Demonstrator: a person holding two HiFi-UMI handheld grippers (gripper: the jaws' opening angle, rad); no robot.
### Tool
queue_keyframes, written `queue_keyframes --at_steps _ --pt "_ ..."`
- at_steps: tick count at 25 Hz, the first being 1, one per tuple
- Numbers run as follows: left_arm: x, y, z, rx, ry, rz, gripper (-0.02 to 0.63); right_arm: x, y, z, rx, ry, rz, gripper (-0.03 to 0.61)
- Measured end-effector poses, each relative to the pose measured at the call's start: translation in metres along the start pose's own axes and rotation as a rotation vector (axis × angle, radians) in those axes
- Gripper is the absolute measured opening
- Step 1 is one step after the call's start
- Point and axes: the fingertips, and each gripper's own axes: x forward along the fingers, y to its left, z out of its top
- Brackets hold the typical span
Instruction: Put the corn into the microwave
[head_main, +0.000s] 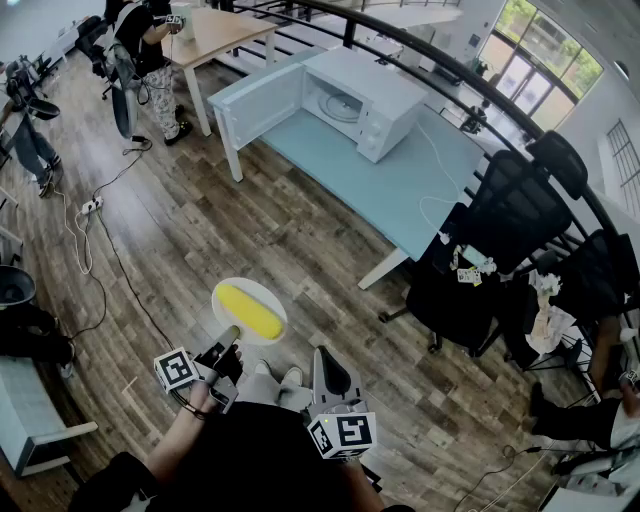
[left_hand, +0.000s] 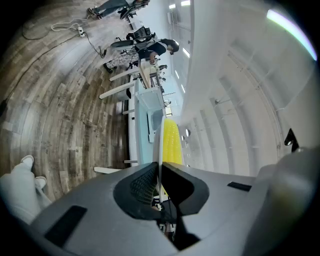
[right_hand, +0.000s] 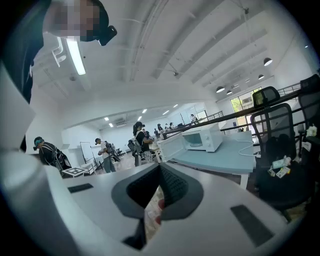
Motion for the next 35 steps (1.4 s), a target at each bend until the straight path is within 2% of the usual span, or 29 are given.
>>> queue_keyframes --at_steps 6,15,28,35 --pt "-0.009 0.005 0.017 -0.034 -0.002 -0.008 0.025 0.014 0.027 0.003 -0.015 0.001 0.01 0.008" --pt "-0.016 0.008 0.041 -0.036 0.024 -0.03 0.025 0.031 0.058 -0.001 -0.033 0.016 0.005 0.008" --pt "-0.029 0.019 0.078 -0.024 0.047 -0.037 0.025 0.052 0.09 -0.014 0.017 -0.034 -0.032 0.008" --pt "-0.038 0.025 0.096 -0.023 0.026 -0.023 0.026 0.064 0.109 -0.011 -0.073 -0.025 -0.015 0.009"
